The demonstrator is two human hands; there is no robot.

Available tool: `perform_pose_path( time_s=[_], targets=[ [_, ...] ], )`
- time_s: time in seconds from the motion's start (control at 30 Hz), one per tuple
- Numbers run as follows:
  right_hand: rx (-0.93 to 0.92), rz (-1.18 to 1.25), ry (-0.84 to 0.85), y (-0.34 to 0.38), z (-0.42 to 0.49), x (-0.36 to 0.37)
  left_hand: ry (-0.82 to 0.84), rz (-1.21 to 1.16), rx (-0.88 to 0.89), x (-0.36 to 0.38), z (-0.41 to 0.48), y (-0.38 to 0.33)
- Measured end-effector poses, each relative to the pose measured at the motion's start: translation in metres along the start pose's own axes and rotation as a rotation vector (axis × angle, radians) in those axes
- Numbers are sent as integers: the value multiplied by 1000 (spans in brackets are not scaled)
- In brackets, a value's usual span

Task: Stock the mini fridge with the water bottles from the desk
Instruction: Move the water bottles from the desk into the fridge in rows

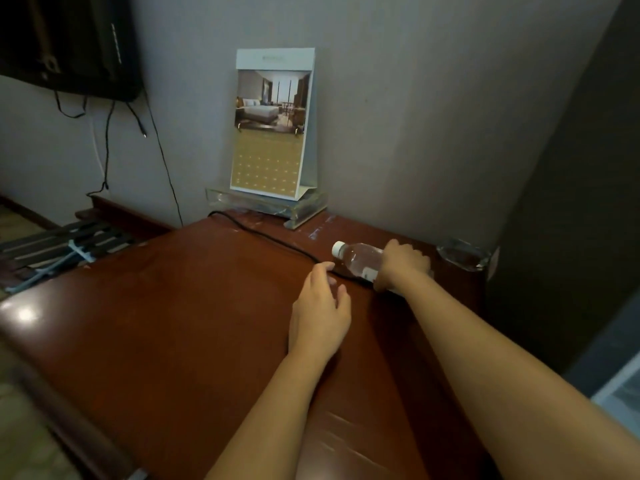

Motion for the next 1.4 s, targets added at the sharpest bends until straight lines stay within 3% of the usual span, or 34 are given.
perform_pose_path(
  time_s=[0.2,0.33,0.43,0.57,0.77,1.1,1.23,1.4],
  targets=[
    [-31,270,-263,11,-49,-11,115,-336,-272,18,0,18],
    [-45,922,-69,23,-84,-19,58,-584,-321,15,2,18],
    [-94,1128,20,25,-107,-23,-26,-678,-231,-5,3,5],
    [-208,1211,144,17,-128,-19,17,-855,-221,-13,4,-1],
    [-192,1364,295,-3,-146,-12,352,-1039,-233,-8,-3,-14],
    [-267,1294,231,-23,-187,3,713,-867,-214,2,-38,-33],
    [-252,1205,154,-22,-192,4,652,-687,-196,-6,-47,-41],
    [-315,1178,182,-22,-213,-10,540,-545,-131,-32,-54,-59]
  ],
)
Point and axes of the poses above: each hand's wrist, its own z-axis towards the middle knuckle, its own x-axis out of the palm, y = z × x, the point moved 7 cm from there along z, towards the middle knuckle, and after that the axes turned 6 degrees about -y, right-handed, at the moved point
